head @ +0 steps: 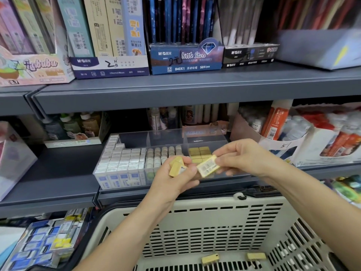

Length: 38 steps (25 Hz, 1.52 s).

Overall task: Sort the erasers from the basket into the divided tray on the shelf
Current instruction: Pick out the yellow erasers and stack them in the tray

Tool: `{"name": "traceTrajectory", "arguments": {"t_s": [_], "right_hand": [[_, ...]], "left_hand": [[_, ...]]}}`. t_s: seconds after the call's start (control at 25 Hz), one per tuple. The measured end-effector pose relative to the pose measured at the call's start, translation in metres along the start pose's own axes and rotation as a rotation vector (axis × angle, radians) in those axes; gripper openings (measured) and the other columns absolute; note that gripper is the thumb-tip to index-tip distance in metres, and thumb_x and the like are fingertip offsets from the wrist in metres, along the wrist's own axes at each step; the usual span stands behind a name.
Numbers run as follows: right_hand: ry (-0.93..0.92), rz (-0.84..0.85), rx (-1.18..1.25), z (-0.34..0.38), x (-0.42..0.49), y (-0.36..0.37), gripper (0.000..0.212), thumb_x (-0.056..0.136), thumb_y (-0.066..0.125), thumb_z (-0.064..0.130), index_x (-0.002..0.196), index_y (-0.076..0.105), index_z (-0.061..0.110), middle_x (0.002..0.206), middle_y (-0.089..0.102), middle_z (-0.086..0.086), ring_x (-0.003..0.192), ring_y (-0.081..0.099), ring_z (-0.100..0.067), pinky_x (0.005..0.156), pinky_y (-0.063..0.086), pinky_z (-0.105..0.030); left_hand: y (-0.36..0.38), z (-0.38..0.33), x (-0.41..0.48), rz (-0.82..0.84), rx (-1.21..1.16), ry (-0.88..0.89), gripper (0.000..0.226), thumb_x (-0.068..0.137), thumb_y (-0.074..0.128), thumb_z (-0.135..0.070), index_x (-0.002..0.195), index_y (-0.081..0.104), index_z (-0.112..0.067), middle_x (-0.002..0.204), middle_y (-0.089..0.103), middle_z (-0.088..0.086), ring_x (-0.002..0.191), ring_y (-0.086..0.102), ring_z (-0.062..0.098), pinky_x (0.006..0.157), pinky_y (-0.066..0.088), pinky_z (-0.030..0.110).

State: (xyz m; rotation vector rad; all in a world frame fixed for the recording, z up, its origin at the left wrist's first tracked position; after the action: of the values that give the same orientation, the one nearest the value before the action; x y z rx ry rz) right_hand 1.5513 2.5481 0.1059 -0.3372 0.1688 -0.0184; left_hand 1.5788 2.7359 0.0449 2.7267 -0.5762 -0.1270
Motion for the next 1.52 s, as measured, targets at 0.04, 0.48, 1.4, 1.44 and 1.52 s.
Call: {"name": "traceTrajectory", "arguments": {"t_s": [0.04, 0.48, 1.4, 1.44, 1.52], "right_hand": [[-0.048, -0.056, -0.115, 0.002, 0.002, -0.006, 0.011, 0.081, 0.068, 0.005, 0.091, 0.069, 0.010, 0.077, 0.074, -0.002, 0.067, 0.069, -0.009, 0.053, 0.052, -0.014], [-0.270, -0.230, -0.799, -0.002, 0.021, -0.010, 0.016, 0.091, 0.055, 0.016, 0.093, 0.069, 0.023, 0.079, 0.063, 0.012, 0.066, 0.058, 0.006, 0.069, 0.043, -0.012], [-0.398, -0.132, -0.458, -0.012, -0.006, 0.010, 0.012, 0.084, 0.065, 0.024, 0.092, 0.069, 0.032, 0.085, 0.065, 0.019, 0.082, 0.059, 0.002, 0.074, 0.044, -0.009], [-0.413, -0.079, -0.419, -0.009, -0.009, 0.015, 0.015, 0.083, 0.066, 0.024, 0.093, 0.068, 0.035, 0.084, 0.066, 0.017, 0.080, 0.060, 0.000, 0.074, 0.046, -0.011], [-0.410, -0.006, -0.369, -0.005, -0.011, 0.023, 0.021, 0.081, 0.069, 0.024, 0.093, 0.064, 0.041, 0.081, 0.066, 0.011, 0.075, 0.062, -0.007, 0.075, 0.050, -0.017]], "left_hand": [[-0.001, -0.002, 0.000, -0.012, 0.028, -0.031, 0.013, 0.080, 0.069, -0.010, 0.087, 0.062, -0.018, 0.081, 0.070, 0.003, 0.069, 0.068, 0.017, 0.052, 0.054, 0.024], [-0.001, -0.008, -0.002, 0.059, 0.194, -0.159, 0.012, 0.085, 0.066, -0.014, 0.093, 0.058, -0.014, 0.079, 0.065, 0.005, 0.053, 0.051, 0.011, 0.039, 0.038, 0.020], [0.008, -0.004, -0.008, 0.270, 0.190, -0.202, 0.024, 0.086, 0.060, -0.009, 0.109, 0.056, -0.013, 0.099, 0.069, 0.007, 0.072, 0.068, 0.013, 0.049, 0.051, 0.017], [0.007, -0.004, -0.008, 0.276, 0.185, -0.197, 0.027, 0.082, 0.063, -0.014, 0.109, 0.058, -0.014, 0.094, 0.071, 0.005, 0.071, 0.068, 0.014, 0.048, 0.050, 0.016], [0.005, -0.005, -0.007, 0.268, 0.203, -0.181, 0.027, 0.077, 0.066, -0.017, 0.104, 0.061, -0.015, 0.082, 0.072, 0.000, 0.066, 0.068, 0.012, 0.044, 0.049, 0.016]]}}
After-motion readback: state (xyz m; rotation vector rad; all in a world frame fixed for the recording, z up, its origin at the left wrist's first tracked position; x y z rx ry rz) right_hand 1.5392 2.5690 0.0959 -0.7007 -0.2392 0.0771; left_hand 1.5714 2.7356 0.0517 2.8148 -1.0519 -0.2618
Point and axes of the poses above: each hand's wrist, its own x-axis towards the middle knuckle, its own y-axis out of the palm, z = x × y, the point moved 1 cm from there along x, towards the middle knuckle
